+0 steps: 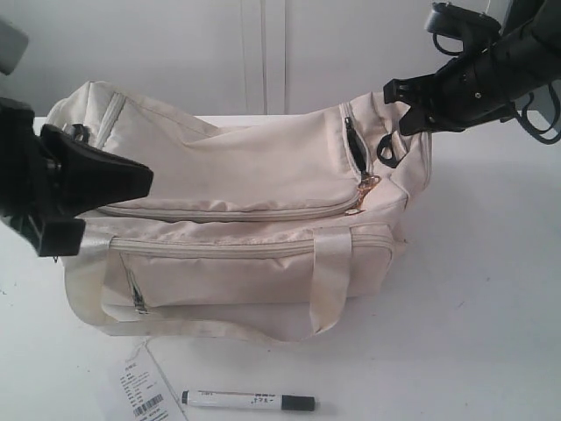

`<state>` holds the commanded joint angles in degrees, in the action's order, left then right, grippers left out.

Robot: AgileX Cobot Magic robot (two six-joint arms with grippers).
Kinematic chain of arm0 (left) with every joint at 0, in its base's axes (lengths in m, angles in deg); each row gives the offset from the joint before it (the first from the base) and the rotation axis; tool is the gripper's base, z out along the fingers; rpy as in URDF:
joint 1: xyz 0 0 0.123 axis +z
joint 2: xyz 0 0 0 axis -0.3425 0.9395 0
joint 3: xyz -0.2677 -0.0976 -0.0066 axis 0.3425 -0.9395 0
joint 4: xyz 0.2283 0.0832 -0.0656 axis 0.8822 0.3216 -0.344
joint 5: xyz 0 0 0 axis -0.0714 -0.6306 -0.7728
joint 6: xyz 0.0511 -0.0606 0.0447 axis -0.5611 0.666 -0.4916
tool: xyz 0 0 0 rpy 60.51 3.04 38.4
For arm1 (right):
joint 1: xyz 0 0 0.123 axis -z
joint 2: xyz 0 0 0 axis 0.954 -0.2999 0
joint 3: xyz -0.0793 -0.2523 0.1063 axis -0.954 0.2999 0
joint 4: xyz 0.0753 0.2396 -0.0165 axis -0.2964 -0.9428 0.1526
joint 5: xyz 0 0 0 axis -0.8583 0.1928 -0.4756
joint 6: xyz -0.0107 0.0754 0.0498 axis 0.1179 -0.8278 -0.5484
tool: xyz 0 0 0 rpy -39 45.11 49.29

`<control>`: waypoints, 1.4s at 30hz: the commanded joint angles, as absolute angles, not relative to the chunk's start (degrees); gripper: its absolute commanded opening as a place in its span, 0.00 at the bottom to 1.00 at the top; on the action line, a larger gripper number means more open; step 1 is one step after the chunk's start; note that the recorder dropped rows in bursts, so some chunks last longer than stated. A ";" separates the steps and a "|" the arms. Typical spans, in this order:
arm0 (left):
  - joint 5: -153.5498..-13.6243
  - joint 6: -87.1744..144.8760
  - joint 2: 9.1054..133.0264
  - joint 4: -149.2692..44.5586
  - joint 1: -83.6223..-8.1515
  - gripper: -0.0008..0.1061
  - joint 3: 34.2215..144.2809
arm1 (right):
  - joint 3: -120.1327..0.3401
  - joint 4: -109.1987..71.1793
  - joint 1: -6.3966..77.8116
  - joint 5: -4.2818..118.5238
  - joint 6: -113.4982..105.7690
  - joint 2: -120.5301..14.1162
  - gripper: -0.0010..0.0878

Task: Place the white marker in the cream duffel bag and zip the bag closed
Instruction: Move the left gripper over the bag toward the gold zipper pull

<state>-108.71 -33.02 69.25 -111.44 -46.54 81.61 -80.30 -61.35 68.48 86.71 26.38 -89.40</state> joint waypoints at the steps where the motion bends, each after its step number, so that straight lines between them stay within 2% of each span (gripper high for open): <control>1: -108.02 -33.02 70.13 -111.44 -47.77 0.01 82.14 | -80.30 -61.35 68.48 86.71 26.38 -89.40 0.01; 14: -103.17 -32.43 81.71 -112.03 -59.03 0.01 89.51 | -80.30 -61.35 68.48 86.71 26.38 -89.40 0.01; 22: -114.48 -35.19 87.35 -104.59 -61.43 0.01 94.65 | -80.30 -61.35 68.48 86.71 26.38 -89.40 0.01; 28: -124.22 -34.92 88.47 -85.62 -61.43 0.01 95.45 | -80.30 -61.35 68.48 86.71 26.38 -89.40 0.01; 31: -123.83 -25.48 88.47 -76.19 -61.32 0.01 96.02 | -80.30 -61.35 68.48 86.71 26.38 -89.40 0.01; 36: -123.62 4.96 88.47 -58.44 -61.32 0.01 97.74 | -80.30 -61.35 68.48 86.71 26.38 -89.40 0.01; 42: -123.22 23.60 88.47 -46.34 -61.32 0.01 99.75 | -80.30 -61.35 68.48 86.71 26.38 -89.40 0.01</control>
